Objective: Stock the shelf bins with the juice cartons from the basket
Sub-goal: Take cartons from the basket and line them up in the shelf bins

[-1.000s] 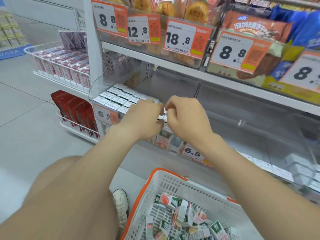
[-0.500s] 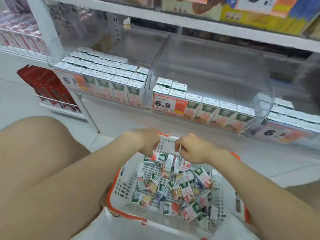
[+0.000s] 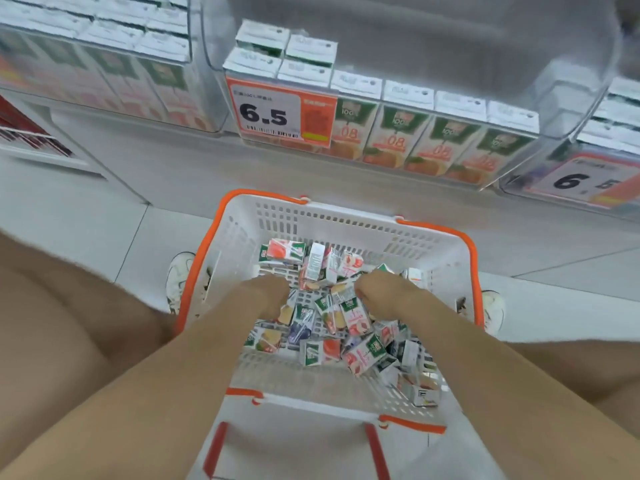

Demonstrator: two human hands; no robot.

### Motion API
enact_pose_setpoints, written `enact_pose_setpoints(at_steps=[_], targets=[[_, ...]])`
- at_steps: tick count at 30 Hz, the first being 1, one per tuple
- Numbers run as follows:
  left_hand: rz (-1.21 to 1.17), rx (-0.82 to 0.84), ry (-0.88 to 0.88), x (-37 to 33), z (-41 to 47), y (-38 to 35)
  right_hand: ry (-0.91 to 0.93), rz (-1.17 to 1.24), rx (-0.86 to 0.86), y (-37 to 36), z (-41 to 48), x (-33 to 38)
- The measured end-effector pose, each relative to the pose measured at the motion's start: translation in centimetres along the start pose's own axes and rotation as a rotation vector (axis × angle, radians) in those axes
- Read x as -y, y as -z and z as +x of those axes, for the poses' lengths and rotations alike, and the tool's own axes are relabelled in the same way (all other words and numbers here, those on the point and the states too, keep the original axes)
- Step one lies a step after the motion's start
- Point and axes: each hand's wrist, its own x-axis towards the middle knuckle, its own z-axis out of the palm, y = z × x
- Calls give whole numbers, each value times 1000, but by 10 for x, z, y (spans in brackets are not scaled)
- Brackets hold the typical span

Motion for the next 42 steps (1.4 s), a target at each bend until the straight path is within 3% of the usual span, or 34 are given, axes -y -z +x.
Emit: enact_pose_setpoints(at_steps=[6,11,16,20,30,33,39,42], targets=[[61,-119,5,-4,30,-32,146,30,39,-36,23,47],[155,-105,121,-1,38,-39,239,136,129,-68,41,77],[167,-135,160,12,40,-38,162,169,211,-73,50,94],[28,-207,59,16,42,-39,100,128,218,-72,51,101],[-374,-205,5,21,24,-22,78,138,-84,-68,39,110],[-360,-204,14,21,15,-16,37,175,-131,-53,31,102],[-315,-204,16,15,-17,2,-46,521,-226,5,-7,68],[-318,-279,-50,5,-39,24,-66,575,-275,36,-33,55]])
